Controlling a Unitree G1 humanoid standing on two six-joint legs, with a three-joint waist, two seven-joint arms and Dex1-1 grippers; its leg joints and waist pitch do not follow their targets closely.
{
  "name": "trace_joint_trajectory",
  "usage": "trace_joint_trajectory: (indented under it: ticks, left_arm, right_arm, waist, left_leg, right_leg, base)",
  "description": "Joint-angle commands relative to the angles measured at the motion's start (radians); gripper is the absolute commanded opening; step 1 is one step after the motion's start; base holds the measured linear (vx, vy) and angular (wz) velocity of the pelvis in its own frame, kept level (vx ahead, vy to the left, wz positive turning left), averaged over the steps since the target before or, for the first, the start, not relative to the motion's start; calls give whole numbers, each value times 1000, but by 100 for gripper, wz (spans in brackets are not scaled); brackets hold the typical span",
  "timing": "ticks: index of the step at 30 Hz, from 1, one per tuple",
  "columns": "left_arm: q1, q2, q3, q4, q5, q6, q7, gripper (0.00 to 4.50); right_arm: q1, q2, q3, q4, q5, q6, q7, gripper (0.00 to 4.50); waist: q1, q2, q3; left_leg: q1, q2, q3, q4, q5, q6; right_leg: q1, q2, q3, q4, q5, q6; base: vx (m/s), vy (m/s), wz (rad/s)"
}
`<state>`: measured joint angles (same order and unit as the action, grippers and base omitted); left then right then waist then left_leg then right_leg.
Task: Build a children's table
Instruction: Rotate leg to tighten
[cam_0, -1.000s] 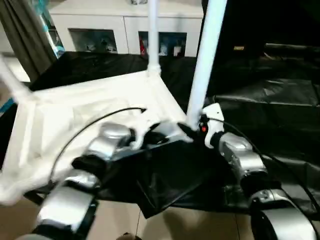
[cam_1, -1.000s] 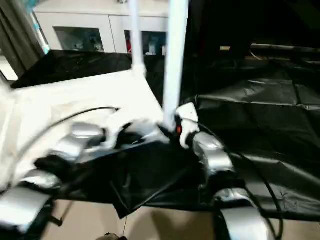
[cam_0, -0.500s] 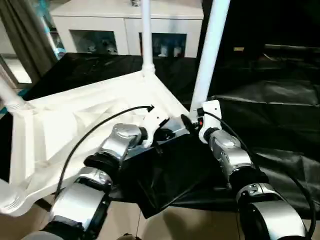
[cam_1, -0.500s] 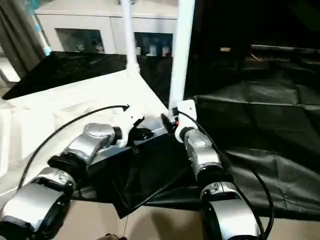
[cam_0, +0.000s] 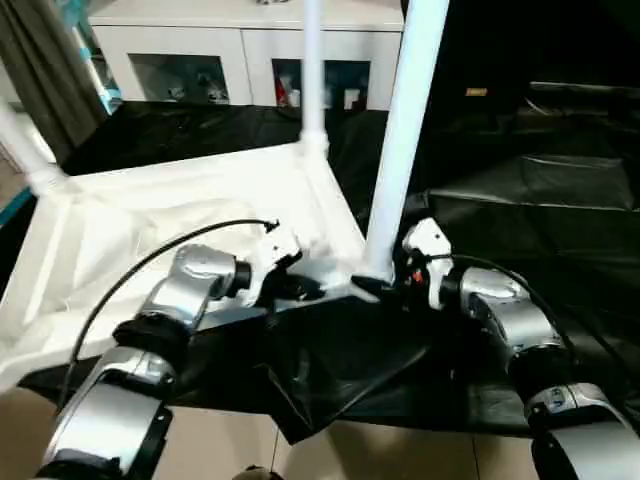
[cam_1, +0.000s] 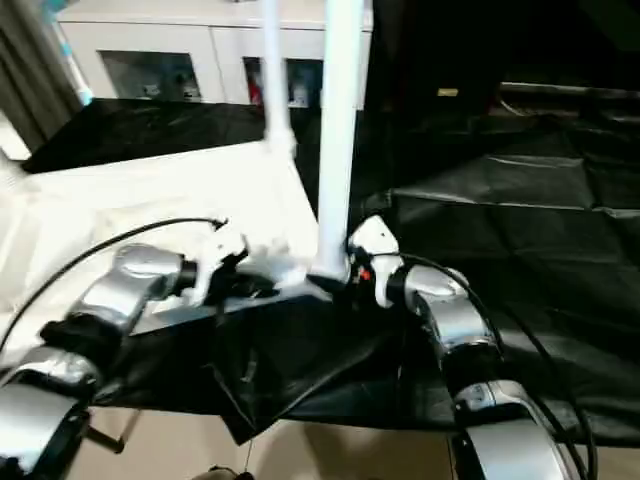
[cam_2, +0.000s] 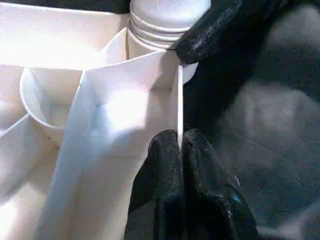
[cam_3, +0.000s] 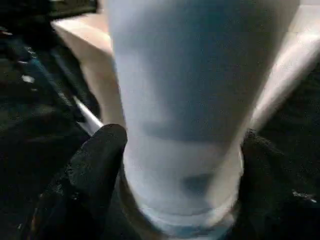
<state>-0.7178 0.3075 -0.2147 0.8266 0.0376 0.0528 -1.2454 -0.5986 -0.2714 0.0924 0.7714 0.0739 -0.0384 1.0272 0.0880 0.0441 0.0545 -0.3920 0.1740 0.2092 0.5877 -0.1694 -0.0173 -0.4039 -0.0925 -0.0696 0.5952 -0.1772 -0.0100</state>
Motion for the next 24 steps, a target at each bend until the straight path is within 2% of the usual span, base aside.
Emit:
trace_joint_trajectory:
  ticks: [1,2,5,12,16,17,18,20,21,23,24]
  left_arm:
    - [12,-3,-31,-12,12,9,-35,0]
    - [15,4,-34,-18,10,11,-41,0]
    - [23,15,-40,-33,3,18,-56,0]
    - [22,-2,-30,-33,5,22,-18,0]
    - [-20,-52,10,28,15,30,157,0]
    - [-33,-67,20,44,15,31,202,0]
    - [-45,-82,28,59,16,34,245,0]
    - [-60,-104,34,78,20,36,297,0]
    - [-70,-122,36,89,21,43,324,0]
    - [-100,-179,44,122,28,64,427,0]
    - [-114,-209,48,137,30,72,482,0]
  right_arm:
    - [-1,5,24,-37,17,8,39,313]
    - [-1,3,24,-43,21,13,50,304]
    - [2,-2,29,-52,22,22,80,280]
    - [15,9,35,-47,13,29,61,273]
    - [-7,61,-13,25,-13,19,-158,273]
    - [-15,74,-23,48,-21,18,-219,273]
    - [-21,89,-34,68,-26,19,-275,273]
    - [-30,110,-51,92,-26,27,-348,273]
    - [-38,129,-63,109,-23,33,-396,273]
    - [-64,179,-79,156,-30,46,-528,273]
    - [-78,208,-82,177,-31,52,-581,273]
  waist:
    - [-1,-11,-69]
    - [2,-11,-68]
    - [1,-13,-69]
    - [3,-14,-72]
    - [-3,-13,-67]
    - [-5,-14,-66]
    - [-6,-14,-64]
    - [-10,-13,-63]
    - [-12,-17,-62]
    - [-12,-12,-63]
    - [-14,-9,-63]
  left_leg:
    - [28,68,-28,-67,-222,75]
    - [32,68,-27,-68,-236,62]
    - [28,68,-30,-70,-233,55]
    - [26,66,-28,-64,-194,72]
    - [30,65,-30,-70,-241,41]
    - [34,64,-31,-71,-262,23]
    - [33,62,-34,-73,-281,13]
    - [36,61,-36,-75,-298,1]
    - [36,60,-34,-75,-304,3]
    - [35,59,-37,-76,-303,0]
    - [40,60,-37,-77,-310,-8]
  right_leg:
    - [43,-68,44,-62,-196,-267]
    - [40,-68,46,-63,-204,-268]
    - [45,-69,45,-60,-202,-264]
    - [45,-69,44,-58,-170,-266]
    - [39,-70,46,-68,-246,-252]
    - [37,-73,47,-73,-286,-240]
    - [39,-73,46,-77,-326,-226]
    - [35,-73,46,-83,-365,-207]
    - [35,-72,47,-87,-373,-201]
    - [34,-72,47,-87,-372,-196]
    - [31,-71,47,-86,-368,-197]
  base:
    - [0,0,0]
    - [0,0,0]
    - [0,0,0]
    - [0,0,0]
    - [0,0,0]
    - [0,0,0]
    - [0,0,0]
    - [0,0,0]
    - [0,0,0]
    - [0,0,0]
    - [0,0,0]
